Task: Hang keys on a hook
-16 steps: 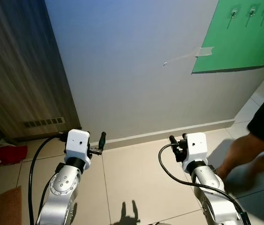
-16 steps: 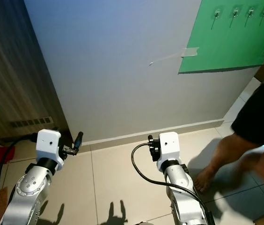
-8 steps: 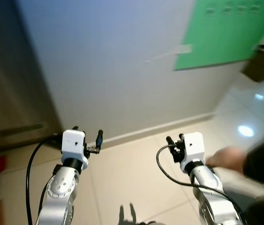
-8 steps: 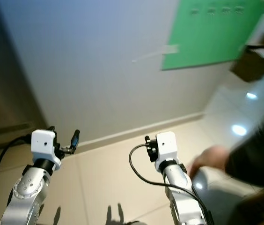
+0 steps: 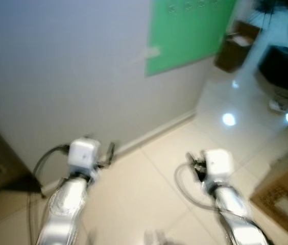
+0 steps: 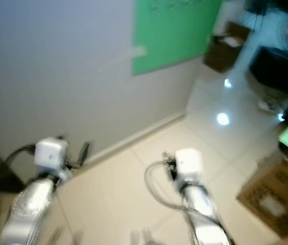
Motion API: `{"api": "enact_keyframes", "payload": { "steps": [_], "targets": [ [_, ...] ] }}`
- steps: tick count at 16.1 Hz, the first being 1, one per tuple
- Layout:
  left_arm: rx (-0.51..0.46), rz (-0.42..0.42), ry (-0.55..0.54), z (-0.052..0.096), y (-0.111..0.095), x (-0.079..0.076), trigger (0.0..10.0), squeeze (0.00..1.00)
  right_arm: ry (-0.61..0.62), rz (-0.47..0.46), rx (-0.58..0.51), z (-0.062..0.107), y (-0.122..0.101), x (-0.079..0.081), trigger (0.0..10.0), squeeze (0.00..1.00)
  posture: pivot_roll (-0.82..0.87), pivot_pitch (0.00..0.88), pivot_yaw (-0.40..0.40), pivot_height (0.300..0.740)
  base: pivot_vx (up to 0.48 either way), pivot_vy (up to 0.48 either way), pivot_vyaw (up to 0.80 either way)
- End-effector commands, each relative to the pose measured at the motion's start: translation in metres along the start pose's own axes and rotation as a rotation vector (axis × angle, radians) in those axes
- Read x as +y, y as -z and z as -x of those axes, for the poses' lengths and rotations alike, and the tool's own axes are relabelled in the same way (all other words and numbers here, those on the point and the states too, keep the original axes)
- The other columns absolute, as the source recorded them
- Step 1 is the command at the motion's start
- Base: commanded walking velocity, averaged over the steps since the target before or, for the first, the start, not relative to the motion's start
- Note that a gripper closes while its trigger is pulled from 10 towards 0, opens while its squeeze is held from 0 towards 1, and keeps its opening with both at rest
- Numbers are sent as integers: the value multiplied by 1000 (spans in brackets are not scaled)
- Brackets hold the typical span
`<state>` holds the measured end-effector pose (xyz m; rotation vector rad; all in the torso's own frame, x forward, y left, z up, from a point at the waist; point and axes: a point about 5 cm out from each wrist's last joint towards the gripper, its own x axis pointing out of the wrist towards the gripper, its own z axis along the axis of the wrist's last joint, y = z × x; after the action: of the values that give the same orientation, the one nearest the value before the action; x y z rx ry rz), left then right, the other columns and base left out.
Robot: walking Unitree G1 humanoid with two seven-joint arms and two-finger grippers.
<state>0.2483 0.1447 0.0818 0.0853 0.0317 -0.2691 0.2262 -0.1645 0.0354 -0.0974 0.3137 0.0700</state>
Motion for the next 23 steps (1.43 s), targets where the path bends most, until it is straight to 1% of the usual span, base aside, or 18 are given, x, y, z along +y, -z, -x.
{"api": "enact_keyframes", "payload": {
  "steps": [1, 5, 6, 9, 12, 18, 21, 23],
  "targets": [
    [8, -33, -14, 4, 1, 9, 10000, 0, -17, -6, -58, -3, -14, 8, 10000, 0, -37, 0, -18, 740, 394, 0, -800],
    [8, -35, 20, 0, 0, 7, 10000, 0, 15, -13, -63, -2, -14, 6, 10000, 0, -62, 0, 12, 740, 397, 0, -800],
    [9, -39, 36, -1, 0, 5, 10000, 0, 32, -19, -63, 0, -14, 4, 10000, 0, -63, 0, 16, 740, 394, 0, -800],
    [7, -40, 36, -1, 1, 5, 10000, 0, 59, -25, -54, 2, -11, -1, 10000, 0, -63, 0, 10, 740, 389, 0, -800],
    [5, -38, 33, 0, 1, 5, 10000, 0, 58, -23, -60, 1, -13, -1, 10000, 0, -59, 0, 3, 740, 384, 0, -800],
    [-2, -44, 48, -3, 0, 4, 10000, 0, 65, -25, -72, 1, -16, -1, 10000, 0, -71, 0, 12, 740, 382, 0, -800],
    [-7, -44, 56, -6, 0, 2, 10000, 0, 75, -29, -85, -1, -20, -5, 10000, 0, -81, 0, 16, 740, 382, 0, -800],
    [-12, -40, 55, -9, -1, 1, 10000, 0, 90, -62, -93, -3, -23, -7, 10000, 0, -86, 0, 19, 740, 384, 0, -800]
  ]
}}
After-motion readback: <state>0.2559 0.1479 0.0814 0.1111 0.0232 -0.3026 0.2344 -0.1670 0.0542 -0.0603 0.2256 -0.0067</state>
